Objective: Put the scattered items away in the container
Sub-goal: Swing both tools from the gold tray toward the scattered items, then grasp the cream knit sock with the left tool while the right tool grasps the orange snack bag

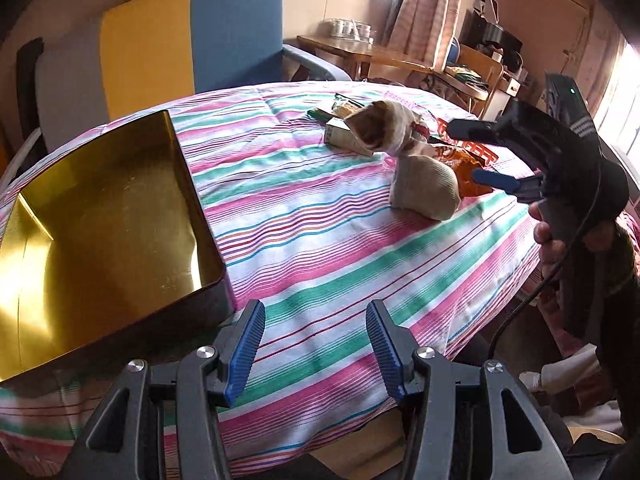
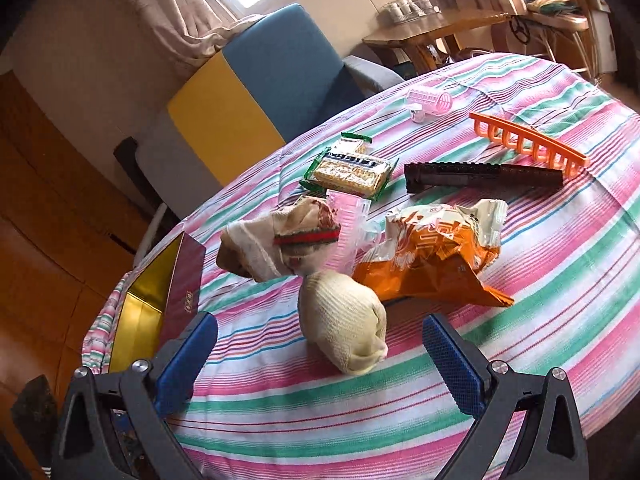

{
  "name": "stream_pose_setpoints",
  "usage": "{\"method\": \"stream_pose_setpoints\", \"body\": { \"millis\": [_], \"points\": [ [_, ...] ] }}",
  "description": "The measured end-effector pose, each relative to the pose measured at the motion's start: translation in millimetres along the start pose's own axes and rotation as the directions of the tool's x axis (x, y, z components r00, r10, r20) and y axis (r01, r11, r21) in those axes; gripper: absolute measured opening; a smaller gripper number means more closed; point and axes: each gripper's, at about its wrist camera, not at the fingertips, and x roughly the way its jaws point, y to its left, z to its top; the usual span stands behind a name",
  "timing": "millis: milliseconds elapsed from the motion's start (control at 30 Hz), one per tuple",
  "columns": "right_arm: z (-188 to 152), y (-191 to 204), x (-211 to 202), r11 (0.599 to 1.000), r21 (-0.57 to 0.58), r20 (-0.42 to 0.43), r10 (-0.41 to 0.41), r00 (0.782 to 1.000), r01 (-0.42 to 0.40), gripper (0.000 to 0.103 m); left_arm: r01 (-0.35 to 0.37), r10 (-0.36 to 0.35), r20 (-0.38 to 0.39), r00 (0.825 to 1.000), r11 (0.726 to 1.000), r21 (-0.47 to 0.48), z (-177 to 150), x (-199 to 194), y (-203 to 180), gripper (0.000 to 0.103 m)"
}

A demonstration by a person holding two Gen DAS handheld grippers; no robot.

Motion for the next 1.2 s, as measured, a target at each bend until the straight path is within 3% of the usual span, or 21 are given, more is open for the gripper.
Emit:
{"method": "stream_pose_setpoints", "body": {
  "millis": [133, 267, 333, 367, 467, 733, 900, 1200],
  "points": [
    [14, 7, 20, 0.999, -0.033, -0.007, 0.015, 1.0, -0.015, 0.103, 0.011, -0.011, -0.014, 1.0, 1.0, 0.016, 1, 6, -3, 0.054],
    [19, 9, 49, 0.998, -0.018, -0.081, 0.051, 0.995, -0.052, 0.103, 0.007, -0.007, -0.021, 1.0, 1.0, 0.004, 0, 7, 0, 0.054],
    [15, 12, 56, 0.983, 0.036, -0.162, 0.185, 0.969, -0.182, 0.103, 0.016, -0.016, -0.02, 1.0, 1.0, -0.008, 1, 6, 2, 0.054],
    [11, 14, 56, 0.959, 0.074, -0.194, 0.283, 0.939, -0.273, 0.103, 0.025, -0.025, -0.02, 0.999, 1.0, -0.014, 1, 7, 3, 0.054],
    [0, 18, 46, 0.917, 0.121, -0.194, 0.398, 0.897, -0.38, 0.103, 0.051, -0.052, -0.026, 0.998, 0.998, -0.023, 1, 9, 3, 0.054],
    [-13, -5, 25, 0.933, 0.155, -0.176, 0.351, 0.92, -0.326, 0.103, 0.066, -0.066, -0.045, 0.997, 0.998, 0.002, 2, 15, -7, 0.054],
    [6, 3, 32, 0.909, 0.168, -0.17, 0.409, 0.897, -0.382, 0.103, 0.071, -0.07, -0.046, 0.996, 0.997, 0.006, 4, 16, -7, 0.054],
    [39, 36, 84, 0.882, 0.183, -0.195, 0.465, 0.864, -0.434, 0.103, 0.08, -0.081, -0.048, 0.996, 0.997, -0.023, 11, 20, -1, 0.054]
  ]
}}
